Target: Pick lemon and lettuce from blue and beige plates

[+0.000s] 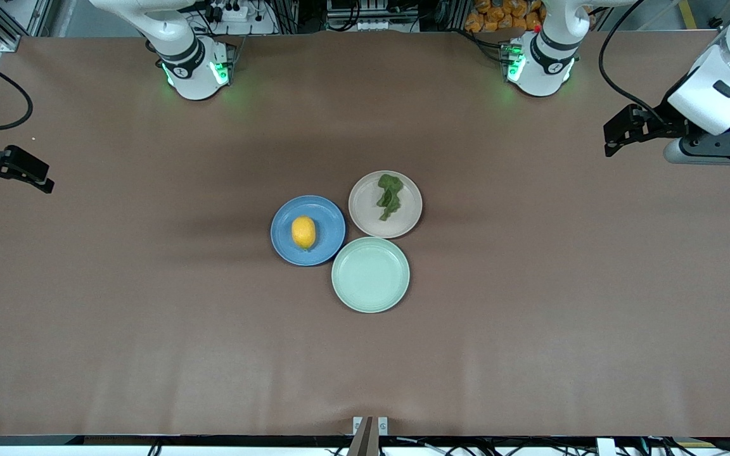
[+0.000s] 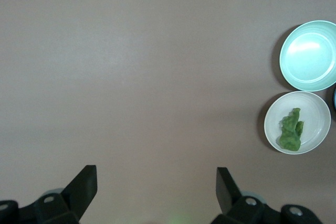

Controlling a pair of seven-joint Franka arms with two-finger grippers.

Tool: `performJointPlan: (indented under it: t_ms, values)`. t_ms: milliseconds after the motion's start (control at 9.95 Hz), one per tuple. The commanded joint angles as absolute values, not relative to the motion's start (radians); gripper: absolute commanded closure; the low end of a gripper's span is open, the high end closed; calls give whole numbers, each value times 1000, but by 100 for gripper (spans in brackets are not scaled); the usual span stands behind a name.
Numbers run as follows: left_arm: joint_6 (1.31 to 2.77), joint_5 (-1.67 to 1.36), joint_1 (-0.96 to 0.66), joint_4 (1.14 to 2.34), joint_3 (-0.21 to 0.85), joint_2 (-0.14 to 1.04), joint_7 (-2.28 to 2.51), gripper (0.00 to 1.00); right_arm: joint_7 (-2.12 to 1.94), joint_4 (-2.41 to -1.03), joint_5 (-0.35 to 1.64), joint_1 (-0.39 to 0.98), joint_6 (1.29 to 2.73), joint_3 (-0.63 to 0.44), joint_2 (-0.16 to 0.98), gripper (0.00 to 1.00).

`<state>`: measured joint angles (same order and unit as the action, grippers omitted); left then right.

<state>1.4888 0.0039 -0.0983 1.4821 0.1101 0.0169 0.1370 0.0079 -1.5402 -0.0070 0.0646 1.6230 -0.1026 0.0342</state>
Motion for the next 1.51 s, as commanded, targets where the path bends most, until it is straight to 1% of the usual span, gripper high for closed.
performJointPlan:
  t_ms: [0, 1005, 1206, 1407]
  values:
    - [1488, -6, -86, 1473, 114, 17, 101, 0, -2, -1516, 0, 57, 1606, -101, 44, 0]
    - [1489, -18, -98, 1474, 118, 44, 118, 0, 0, -1516, 3, 58, 1605, -101, 44, 0]
    - [1489, -20, -106, 1477, 152, 60, 121, 0, 0, -1516, 6, 58, 1605, -101, 46, 0]
    - [1506, -23, -104, 1477, 158, 81, 120, 0, -2, -1517, 9, 66, 1605, -100, 46, 0]
